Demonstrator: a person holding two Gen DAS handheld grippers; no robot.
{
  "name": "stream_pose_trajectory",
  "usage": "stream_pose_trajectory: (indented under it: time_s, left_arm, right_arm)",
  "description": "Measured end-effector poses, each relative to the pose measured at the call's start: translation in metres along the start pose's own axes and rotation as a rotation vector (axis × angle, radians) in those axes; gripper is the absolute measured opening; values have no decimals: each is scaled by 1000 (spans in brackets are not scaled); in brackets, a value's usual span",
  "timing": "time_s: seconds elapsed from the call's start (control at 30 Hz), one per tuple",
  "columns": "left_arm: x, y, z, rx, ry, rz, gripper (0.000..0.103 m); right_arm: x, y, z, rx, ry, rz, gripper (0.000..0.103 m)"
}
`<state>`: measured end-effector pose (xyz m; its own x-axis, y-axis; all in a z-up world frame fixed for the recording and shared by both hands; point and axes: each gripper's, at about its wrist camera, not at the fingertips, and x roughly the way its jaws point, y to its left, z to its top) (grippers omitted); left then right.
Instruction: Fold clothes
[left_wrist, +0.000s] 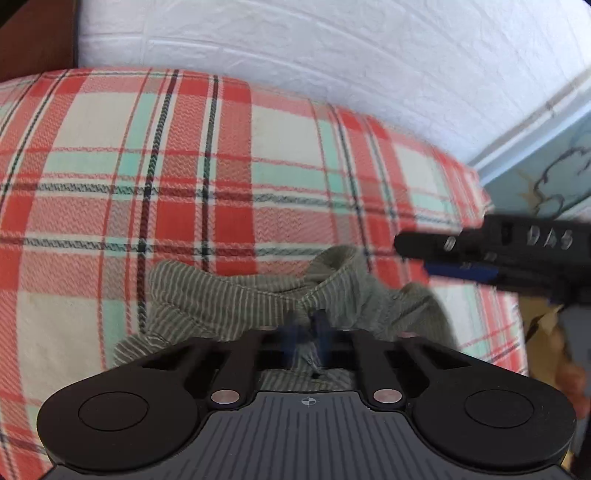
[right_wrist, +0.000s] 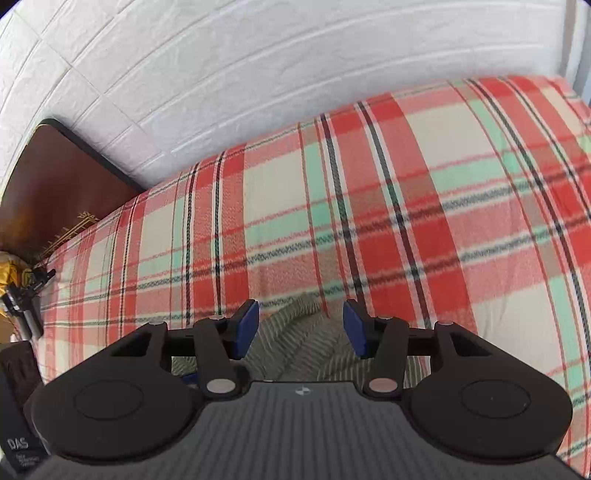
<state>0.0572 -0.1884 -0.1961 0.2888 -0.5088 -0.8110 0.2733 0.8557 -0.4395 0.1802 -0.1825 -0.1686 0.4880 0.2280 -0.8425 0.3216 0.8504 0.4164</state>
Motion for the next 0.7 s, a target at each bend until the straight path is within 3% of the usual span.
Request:
stream_pose_trajectory:
  time_s: [0.03,0.2,0.47,0.5,0.57,0.6,0.7]
  left_arm:
    - [-5,-4,-1,18,-22,-21,7]
    - [-9,-34,-12,161,-20,-67,7]
    - [5,-43,-26,157,18,-91,7]
    - [6,-43,-27,157,21,-92,7]
    - [5,-43,-29,148,26,-97,8]
    - [4,-42,-30,144,30,-99,11]
    - [-2,-39,-31,133,36,-123,26]
  right_arm:
    - [-1,-2,0,14,11,13,56]
    - [-4,0,-2,15,50,38,55]
    - [10,4,-19,-46,131,6,52]
    - [14,4,-21,-52,140,1,46]
    - [20,2,-26,-57,161,0,24]
    - [22,0,-28,-56,172,10,4]
    - [19,-9,-33,-45,164,39,3]
